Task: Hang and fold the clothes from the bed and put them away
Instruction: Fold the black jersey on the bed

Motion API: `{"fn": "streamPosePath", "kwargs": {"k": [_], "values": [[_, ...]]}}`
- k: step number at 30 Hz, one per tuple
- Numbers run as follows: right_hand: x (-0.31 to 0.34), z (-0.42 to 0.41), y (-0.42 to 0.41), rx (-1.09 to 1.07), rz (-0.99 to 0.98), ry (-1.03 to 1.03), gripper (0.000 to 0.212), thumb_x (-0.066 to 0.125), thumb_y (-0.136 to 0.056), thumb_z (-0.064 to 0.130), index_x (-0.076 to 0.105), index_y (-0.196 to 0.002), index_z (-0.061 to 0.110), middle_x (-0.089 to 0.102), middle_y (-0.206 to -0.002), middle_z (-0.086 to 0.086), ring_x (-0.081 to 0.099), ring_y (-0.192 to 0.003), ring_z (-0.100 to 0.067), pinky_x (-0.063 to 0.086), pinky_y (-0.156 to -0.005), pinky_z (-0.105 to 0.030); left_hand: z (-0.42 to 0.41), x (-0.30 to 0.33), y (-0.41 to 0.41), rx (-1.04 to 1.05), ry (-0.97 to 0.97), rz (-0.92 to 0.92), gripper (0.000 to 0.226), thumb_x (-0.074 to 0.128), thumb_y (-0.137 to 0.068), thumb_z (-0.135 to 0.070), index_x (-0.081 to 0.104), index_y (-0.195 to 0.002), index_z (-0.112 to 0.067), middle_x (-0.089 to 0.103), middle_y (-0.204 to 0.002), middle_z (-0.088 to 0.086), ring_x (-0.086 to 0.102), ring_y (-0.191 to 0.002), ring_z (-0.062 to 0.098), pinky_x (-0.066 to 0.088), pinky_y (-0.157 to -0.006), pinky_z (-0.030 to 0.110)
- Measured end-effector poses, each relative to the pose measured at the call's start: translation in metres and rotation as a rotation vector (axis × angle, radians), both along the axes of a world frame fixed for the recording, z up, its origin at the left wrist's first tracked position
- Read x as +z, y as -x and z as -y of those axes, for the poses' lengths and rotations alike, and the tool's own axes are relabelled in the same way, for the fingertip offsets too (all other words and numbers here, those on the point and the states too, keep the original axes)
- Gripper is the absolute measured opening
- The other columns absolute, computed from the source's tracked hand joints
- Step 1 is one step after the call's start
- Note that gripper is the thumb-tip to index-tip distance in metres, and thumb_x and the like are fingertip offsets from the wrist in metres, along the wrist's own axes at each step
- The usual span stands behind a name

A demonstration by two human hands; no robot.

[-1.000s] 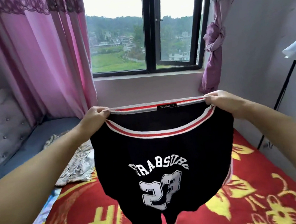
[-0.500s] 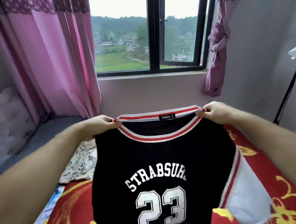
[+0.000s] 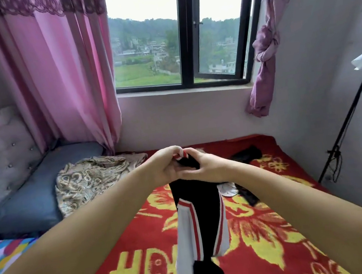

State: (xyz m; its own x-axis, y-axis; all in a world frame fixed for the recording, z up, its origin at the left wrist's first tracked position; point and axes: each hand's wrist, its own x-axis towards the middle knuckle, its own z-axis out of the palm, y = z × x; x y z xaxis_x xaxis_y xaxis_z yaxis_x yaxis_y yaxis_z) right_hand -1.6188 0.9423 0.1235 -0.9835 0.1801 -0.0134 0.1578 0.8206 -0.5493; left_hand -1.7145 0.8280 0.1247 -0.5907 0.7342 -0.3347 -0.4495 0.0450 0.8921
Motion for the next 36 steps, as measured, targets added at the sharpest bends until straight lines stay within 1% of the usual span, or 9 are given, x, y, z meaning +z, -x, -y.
{"fn": "streamPosePath", "kwargs": {"k": [4,9,11,13,16,21,26,33,36], "values": [[0.002,-0.007,-0.001,0.04,0.032,-0.141,0.067,0.05,-0.085,0.005,0.028,-0.144,0.028,0.062,-0.11,-0.017,0.061,-0.094,-0.031,0.051,-0.08,-0.039,0.009,-0.007,0.003,-0.096,0.042,-0.277,0.026,0.041,-0.086,0.004,0.059,-0.079,-0.014,0.073,-0.082,0.009,0.071,-0.079,0.019,0.057,-0.062,0.024],[0.005,-0.017,0.001,0.059,-0.1,-0.046,0.06,0.037,-0.085,-0.007,0.046,-0.137,0.022,0.06,-0.125,-0.008,0.056,-0.112,-0.024,0.046,-0.095,-0.035,0.015,-0.018,0.009,0.096,0.355,-1.554,0.073,0.067,-0.077,-0.013,0.035,-0.142,-0.022,0.037,-0.142,0.006,0.028,-0.134,0.022,0.023,-0.112,0.04],[0.007,-0.019,0.003,0.139,-0.122,-0.07,0.054,0.036,-0.085,-0.008,0.054,-0.129,0.017,0.063,-0.118,-0.007,0.059,-0.104,-0.024,0.048,-0.092,-0.038,0.012,-0.016,0.013,-0.04,0.445,-1.79,0.072,0.071,-0.078,-0.028,0.037,-0.141,-0.026,0.024,-0.152,0.001,0.012,-0.143,0.017,0.002,-0.118,0.048],[0.01,-0.022,0.004,0.178,-0.187,-0.014,0.045,0.038,-0.084,-0.009,0.062,-0.114,0.013,0.064,-0.1,-0.003,0.059,-0.087,-0.019,0.049,-0.078,-0.031,0.01,-0.007,0.018,-0.192,0.397,-1.686,0.032,0.072,-0.081,-0.028,0.056,-0.107,-0.021,0.055,-0.122,-0.002,0.04,-0.125,0.023,0.023,-0.11,0.035],[0.008,-0.033,0.002,0.065,-0.308,0.236,0.033,0.044,-0.082,-0.005,0.064,-0.096,0.018,0.061,-0.081,0.003,0.054,-0.072,-0.01,0.043,-0.065,-0.022,0.013,0.008,0.023,-0.309,0.243,-1.333,0.011,0.067,-0.087,-0.014,0.057,-0.084,-0.013,0.055,-0.077,-0.004,0.052,-0.079,0.014,0.04,-0.073,0.025],[-0.034,-0.039,-0.014,-0.021,-0.187,0.326,0.033,0.054,-0.074,0.01,0.058,-0.106,0.017,0.06,-0.092,0.004,0.054,-0.082,-0.007,0.043,-0.074,-0.028,0.009,0.028,0.023,-0.292,0.222,-1.29,0.01,0.06,-0.088,-0.004,0.066,-0.094,-0.009,0.062,-0.081,-0.002,0.055,-0.076,0.013,0.044,-0.077,0.03],[-0.07,-0.043,-0.022,-0.017,0.093,0.253,0.015,0.054,-0.082,0.013,0.042,-0.072,0.013,0.038,-0.066,0.003,0.036,-0.06,-0.012,0.03,-0.061,-0.03,0.013,0.039,0.024,-0.308,0.275,-1.299,0.021,0.057,-0.088,-0.005,0.07,-0.098,-0.018,0.069,-0.092,0.0,0.063,-0.085,0.015,0.047,-0.083,0.026],[-0.087,-0.043,-0.03,-0.064,-0.166,0.562,0.038,0.07,-0.086,0.032,0.053,-0.12,0.027,0.065,-0.101,0.015,0.062,-0.095,-0.001,0.05,-0.084,-0.021,0.021,0.056,0.038,-0.222,0.228,-1.202,0.019,0.057,-0.092,-0.017,0.068,-0.1,-0.003,0.06,-0.084,0.009,0.052,-0.075,0.022,0.041,-0.078,0.034],[-0.115,-0.032,-0.032,-0.098,-0.043,0.451,0.025,0.069,-0.087,0.021,0.058,-0.107,0.031,0.067,-0.105,0.007,0.064,-0.1,-0.012,0.053,-0.089,-0.033,0.025,0.068,0.041,-0.179,0.165,-1.122,0.019,0.058,-0.093,-0.019,0.07,-0.105,-0.011,0.069,-0.104,0.018,0.065,-0.098,0.035,0.047,-0.097,0.042]]}}
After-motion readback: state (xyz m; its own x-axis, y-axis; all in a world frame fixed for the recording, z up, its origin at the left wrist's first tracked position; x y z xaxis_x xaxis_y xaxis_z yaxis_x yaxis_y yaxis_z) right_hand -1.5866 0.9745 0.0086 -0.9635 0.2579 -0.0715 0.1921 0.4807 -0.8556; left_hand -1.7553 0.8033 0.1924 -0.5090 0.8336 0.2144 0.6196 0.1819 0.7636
